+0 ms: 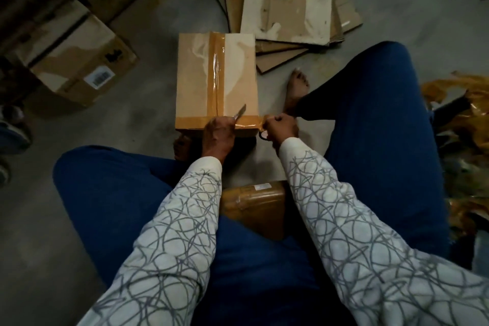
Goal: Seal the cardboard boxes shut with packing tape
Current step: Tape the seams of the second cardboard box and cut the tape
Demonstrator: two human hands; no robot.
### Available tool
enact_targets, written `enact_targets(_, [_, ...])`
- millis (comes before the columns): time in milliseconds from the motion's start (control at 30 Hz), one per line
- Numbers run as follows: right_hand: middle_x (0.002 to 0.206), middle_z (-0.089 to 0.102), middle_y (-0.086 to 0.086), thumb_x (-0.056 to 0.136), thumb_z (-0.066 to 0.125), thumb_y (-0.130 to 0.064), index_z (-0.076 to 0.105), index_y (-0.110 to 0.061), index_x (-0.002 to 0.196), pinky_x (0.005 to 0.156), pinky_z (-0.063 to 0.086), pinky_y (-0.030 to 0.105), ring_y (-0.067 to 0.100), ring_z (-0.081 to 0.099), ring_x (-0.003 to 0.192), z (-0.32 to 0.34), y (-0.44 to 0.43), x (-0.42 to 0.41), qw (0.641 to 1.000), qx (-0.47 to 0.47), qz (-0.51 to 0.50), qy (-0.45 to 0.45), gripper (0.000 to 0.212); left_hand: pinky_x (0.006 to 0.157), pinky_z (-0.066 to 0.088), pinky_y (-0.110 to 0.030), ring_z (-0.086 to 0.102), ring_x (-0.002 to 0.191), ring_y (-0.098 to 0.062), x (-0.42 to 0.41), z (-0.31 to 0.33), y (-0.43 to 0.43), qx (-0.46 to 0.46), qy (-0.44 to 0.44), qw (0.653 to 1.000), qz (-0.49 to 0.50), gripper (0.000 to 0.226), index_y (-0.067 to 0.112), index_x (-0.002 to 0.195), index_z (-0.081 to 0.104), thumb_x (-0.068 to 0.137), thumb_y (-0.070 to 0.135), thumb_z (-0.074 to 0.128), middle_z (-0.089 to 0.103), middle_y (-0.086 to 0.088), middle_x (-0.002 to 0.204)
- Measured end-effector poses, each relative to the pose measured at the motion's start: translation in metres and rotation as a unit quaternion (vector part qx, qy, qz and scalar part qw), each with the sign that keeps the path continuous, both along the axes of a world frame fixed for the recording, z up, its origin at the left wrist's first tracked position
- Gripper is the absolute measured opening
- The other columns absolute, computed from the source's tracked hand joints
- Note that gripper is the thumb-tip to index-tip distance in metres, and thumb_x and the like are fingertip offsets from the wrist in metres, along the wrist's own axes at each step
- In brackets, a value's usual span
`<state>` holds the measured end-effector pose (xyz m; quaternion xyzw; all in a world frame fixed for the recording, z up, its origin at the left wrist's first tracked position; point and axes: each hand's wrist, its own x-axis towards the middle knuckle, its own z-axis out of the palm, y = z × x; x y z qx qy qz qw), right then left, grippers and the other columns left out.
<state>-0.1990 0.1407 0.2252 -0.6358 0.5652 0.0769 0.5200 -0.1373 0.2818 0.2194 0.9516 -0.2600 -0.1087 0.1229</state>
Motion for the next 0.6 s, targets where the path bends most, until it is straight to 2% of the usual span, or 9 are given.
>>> enact_targets(133, [0.112, 0.069, 0.016, 0.083, 0.058, -0.048, 0.066, -0.015, 0.099, 0.076, 0.059, 0.040, 0.036, 0.070, 0.094, -0.004, 0.027, -0.021, 0.992, 0.095, 0.081, 0.019, 0.038, 0.083, 0.054, -0.027, 0.071, 0.090, -0.022, -0.007, 0.018, -0.009, -0.115, 0.084, 0.979, 0.147, 0.016, 0.011, 0.096, 0.078, 0.085, 0.003, 0.070, 0.076, -0.009, 0.097])
enact_targets(200, [0.097, 0.068, 0.011, 0.094, 0.057, -0.051, 0.058, -0.016, 0.091, 0.062, 0.054, 0.032, 0.029, 0.069, 0.078, 0.009, 0.036, -0.024, 0.984, 0.169, 0.052, -0.008, 0.035, 0.077, 0.056, -0.024, 0.071, 0.081, -0.016, -0.015, 0.027, -0.018, -0.176, 0.123, 0.960, 0.180, 0.014, 0.013, 0.088, 0.078, 0.077, 0.004, 0.077, 0.076, -0.004, 0.087])
enact_targets(233, [0.093, 0.068, 0.010, 0.096, 0.055, -0.052, 0.057, -0.015, 0.090, 0.062, 0.055, 0.034, 0.028, 0.067, 0.076, 0.013, 0.037, -0.023, 0.982, 0.186, 0.034, -0.022, 0.038, 0.074, 0.057, -0.024, 0.071, 0.077, -0.015, -0.022, 0.030, -0.023, -0.195, 0.138, 0.953, 0.185, 0.013, 0.013, 0.084, 0.078, 0.075, 0.004, 0.079, 0.076, -0.003, 0.083])
enact_targets(267, [0.099, 0.069, 0.012, 0.096, 0.053, -0.053, 0.058, -0.014, 0.091, 0.069, 0.058, 0.038, 0.030, 0.068, 0.082, 0.015, 0.037, -0.021, 0.983, 0.181, 0.022, -0.033, 0.039, 0.071, 0.058, -0.025, 0.070, 0.074, -0.016, -0.029, 0.031, -0.028, -0.206, 0.148, 0.948, 0.194, 0.012, 0.013, 0.081, 0.077, 0.074, 0.003, 0.079, 0.075, -0.004, 0.080])
enact_targets(333, [0.126, 0.065, 0.019, 0.098, 0.049, -0.052, 0.065, -0.014, 0.102, 0.092, 0.053, 0.039, 0.036, 0.064, 0.109, 0.011, 0.032, -0.018, 0.991, 0.132, 0.017, -0.028, 0.041, 0.071, 0.059, -0.029, 0.070, 0.075, -0.019, -0.044, 0.031, -0.037, -0.221, 0.163, 0.936, 0.219, 0.013, 0.012, 0.078, 0.073, 0.078, 0.000, 0.075, 0.074, -0.006, 0.081])
enact_targets(400, [0.142, 0.054, 0.022, 0.103, 0.039, -0.052, 0.058, -0.003, 0.133, 0.103, 0.043, 0.035, 0.037, 0.055, 0.125, 0.010, 0.029, -0.019, 0.991, 0.125, -0.031, -0.030, 0.060, 0.073, 0.057, -0.031, 0.069, 0.076, -0.022, -0.057, 0.028, -0.045, -0.238, 0.174, 0.921, 0.255, 0.011, 0.009, 0.077, 0.070, 0.084, 0.000, 0.068, 0.073, -0.008, 0.081])
enact_targets(467, [0.143, 0.051, 0.024, 0.103, 0.038, -0.056, 0.050, 0.004, 0.140, 0.107, 0.041, 0.037, 0.037, 0.052, 0.129, 0.014, 0.026, -0.020, 0.990, 0.128, -0.042, -0.041, 0.072, 0.074, 0.056, -0.033, 0.068, 0.077, -0.023, -0.065, 0.027, -0.050, -0.247, 0.178, 0.909, 0.285, 0.011, 0.005, 0.080, 0.069, 0.089, 0.003, 0.064, 0.072, -0.010, 0.082])
enact_targets(533, [0.136, 0.058, 0.020, 0.100, 0.049, -0.054, 0.060, 0.000, 0.132, 0.105, 0.043, 0.037, 0.036, 0.055, 0.126, 0.015, 0.024, -0.024, 0.993, 0.106, -0.027, -0.047, 0.065, 0.074, 0.057, -0.031, 0.068, 0.079, -0.022, -0.066, 0.027, -0.052, -0.240, 0.196, 0.906, 0.290, 0.010, 0.001, 0.086, 0.069, 0.092, 0.004, 0.062, 0.073, -0.012, 0.086])
enact_targets(600, [0.130, 0.060, 0.017, 0.098, 0.053, -0.051, 0.064, -0.009, 0.127, 0.101, 0.046, 0.037, 0.036, 0.058, 0.119, 0.010, 0.015, -0.022, 0.997, 0.064, -0.030, -0.036, 0.053, 0.069, 0.056, -0.023, 0.066, 0.076, -0.016, -0.065, 0.029, -0.053, -0.251, 0.252, 0.892, 0.280, 0.006, 0.000, 0.092, 0.069, 0.089, -0.003, 0.065, 0.071, -0.010, 0.087])
